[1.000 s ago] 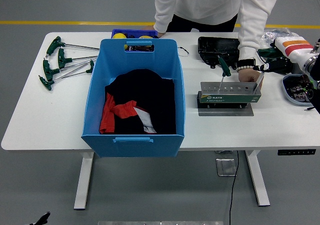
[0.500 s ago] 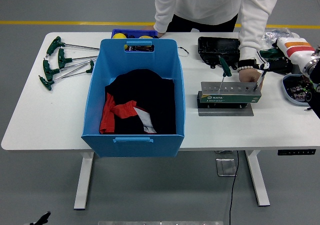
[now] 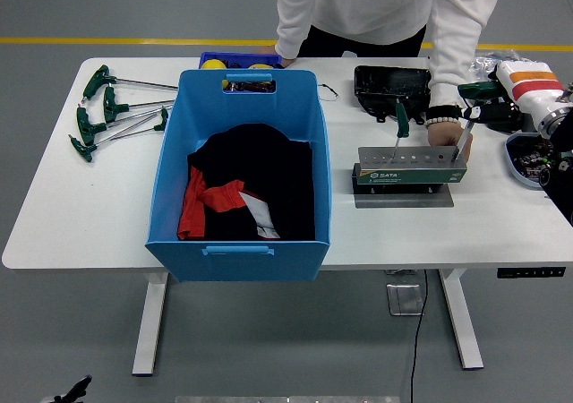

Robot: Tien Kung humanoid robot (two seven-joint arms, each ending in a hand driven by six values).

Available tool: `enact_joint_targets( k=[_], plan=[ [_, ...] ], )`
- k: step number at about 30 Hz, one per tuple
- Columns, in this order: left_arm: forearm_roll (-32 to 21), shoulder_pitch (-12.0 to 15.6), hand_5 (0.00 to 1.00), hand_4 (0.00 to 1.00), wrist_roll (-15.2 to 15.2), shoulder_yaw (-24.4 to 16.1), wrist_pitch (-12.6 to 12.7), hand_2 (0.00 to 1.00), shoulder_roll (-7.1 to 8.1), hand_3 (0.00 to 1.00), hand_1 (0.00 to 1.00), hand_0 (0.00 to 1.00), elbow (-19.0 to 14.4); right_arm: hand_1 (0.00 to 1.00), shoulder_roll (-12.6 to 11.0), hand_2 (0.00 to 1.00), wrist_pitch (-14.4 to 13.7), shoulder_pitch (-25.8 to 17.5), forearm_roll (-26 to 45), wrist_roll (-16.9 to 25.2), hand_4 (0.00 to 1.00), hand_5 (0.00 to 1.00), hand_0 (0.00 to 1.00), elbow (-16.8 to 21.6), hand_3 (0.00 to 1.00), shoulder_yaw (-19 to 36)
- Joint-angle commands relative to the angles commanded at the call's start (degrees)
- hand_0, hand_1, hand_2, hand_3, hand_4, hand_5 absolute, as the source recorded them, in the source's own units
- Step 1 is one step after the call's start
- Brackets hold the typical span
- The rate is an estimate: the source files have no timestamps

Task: Lift tool from toolbox,place it in box,lift tool from toolbox,place it in box

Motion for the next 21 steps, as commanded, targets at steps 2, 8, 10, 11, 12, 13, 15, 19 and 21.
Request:
enact_joint_targets(
  k=[2,8,10,11,12,13,15,19,21],
  plan=[
    [-0.1,0.0,0.583,0.694,0.0,0.0,0.0,0.774,-0.01,0.654,0.765,0.766,0.0,0.002,0.1,0.002,-0.9,-0.1,1.2,0.7,0.998,0.627,0.052,-0.1,0.002,-0.4],
    [0.0,0.0,0.583,0.694,0.0,0.0,0.0,0.774,-0.02,0.656,0.761,0.766,0.0,0.002,0.0,0.002,-1.4,-0.3,2.6,1.6,0.998,0.633,0.048,-0.1,0.002,-1.3],
    [0.0,0.1,0.583,0.694,-0.1,0.0,0.0,0.774,-0.03,0.656,0.761,0.766,0.1,0.002,-0.2,0.002,-1.3,-0.3,2.4,1.3,0.998,0.633,0.048,0.2,0.002,-1.5],
    [0.0,0.1,0.583,0.694,-0.1,0.0,0.0,0.774,-0.03,0.656,0.761,0.766,0.1,0.002,-0.3,0.002,-1.3,-0.3,2.3,1.2,0.998,0.633,0.048,0.3,0.002,-1.6],
    [0.0,0.2,0.583,0.694,-0.1,0.0,0.0,0.774,-0.04,0.656,0.761,0.766,0.1,0.002,-0.4,0.002,-1.3,-0.4,2.3,1.0,0.998,0.633,0.048,0.5,0.002,-1.7],
    [0.0,0.2,0.583,0.694,-0.1,0.0,0.0,0.774,-0.04,0.656,0.761,0.766,0.1,0.002,-0.6,0.002,-1.3,-0.4,2.3,0.7,0.998,0.633,0.048,0.7,0.002,-1.7],
    [-0.1,0.3,0.585,0.695,-0.1,0.0,0.0,0.772,-0.05,0.655,0.761,0.766,0.1,0.002,-0.9,0.002,-1.2,-0.3,2.3,0.5,0.872,0.565,0.049,1.0,0.002,-1.8],
    [-0.2,0.7,0.585,0.695,-0.2,0.0,-0.1,0.772,-0.04,0.655,0.761,0.766,0.2,0.002,-1.9,0.002,-0.6,-0.1,3.2,-0.4,0.872,0.565,0.049,3.0,0.002,-1.9],
    [-0.2,0.8,0.586,0.695,-0.2,0.0,-0.1,0.772,-0.03,0.654,0.758,0.765,0.3,0.002,-2.3,0.002,0.0,0.0,3.3,-0.8,0.809,0.570,0.047,3.9,0.002,-1.8]
  ],
)
